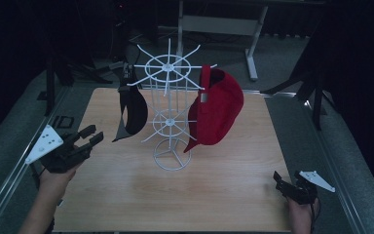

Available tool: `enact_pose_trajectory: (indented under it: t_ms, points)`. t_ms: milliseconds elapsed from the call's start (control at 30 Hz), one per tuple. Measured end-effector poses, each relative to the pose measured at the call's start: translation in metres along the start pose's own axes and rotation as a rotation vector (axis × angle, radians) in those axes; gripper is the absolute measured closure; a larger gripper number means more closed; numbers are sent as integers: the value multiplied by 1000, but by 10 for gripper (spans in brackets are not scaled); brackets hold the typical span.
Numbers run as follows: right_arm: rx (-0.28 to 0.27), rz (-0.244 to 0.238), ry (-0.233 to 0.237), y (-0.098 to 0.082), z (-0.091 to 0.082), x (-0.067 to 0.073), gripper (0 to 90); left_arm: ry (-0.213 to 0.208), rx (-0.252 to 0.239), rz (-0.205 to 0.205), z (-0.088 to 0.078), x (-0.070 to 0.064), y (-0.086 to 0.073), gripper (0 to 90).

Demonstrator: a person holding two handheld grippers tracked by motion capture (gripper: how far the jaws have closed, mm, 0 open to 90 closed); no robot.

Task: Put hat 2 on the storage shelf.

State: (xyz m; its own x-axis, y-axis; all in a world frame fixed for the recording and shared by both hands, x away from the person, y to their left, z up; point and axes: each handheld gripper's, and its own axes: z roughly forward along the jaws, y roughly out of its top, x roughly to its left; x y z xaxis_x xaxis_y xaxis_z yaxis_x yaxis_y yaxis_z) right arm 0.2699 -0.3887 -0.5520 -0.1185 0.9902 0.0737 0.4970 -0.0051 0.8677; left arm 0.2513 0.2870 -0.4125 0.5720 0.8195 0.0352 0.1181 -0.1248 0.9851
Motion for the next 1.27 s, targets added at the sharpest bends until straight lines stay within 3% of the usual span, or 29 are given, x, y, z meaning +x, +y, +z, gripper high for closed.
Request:
enact_pose_trajectory:
  t_ms: [267,533,733,1000,1267]
  points:
    - [4,-4,-1,0,0,0,144,24,-7,17,-3,1,-26,624]
    - [5,-4,-2,0,0,0,144,16,53,-43,0,4,-60,614]
    - [7,-1,-2,0,1,0,144,33,91,-61,1,6,-79,614]
    - [7,-6,-6,0,1,1,144,40,124,-71,1,8,-92,614]
    - [7,-6,-4,0,1,0,145,30,125,-86,2,7,-98,614]
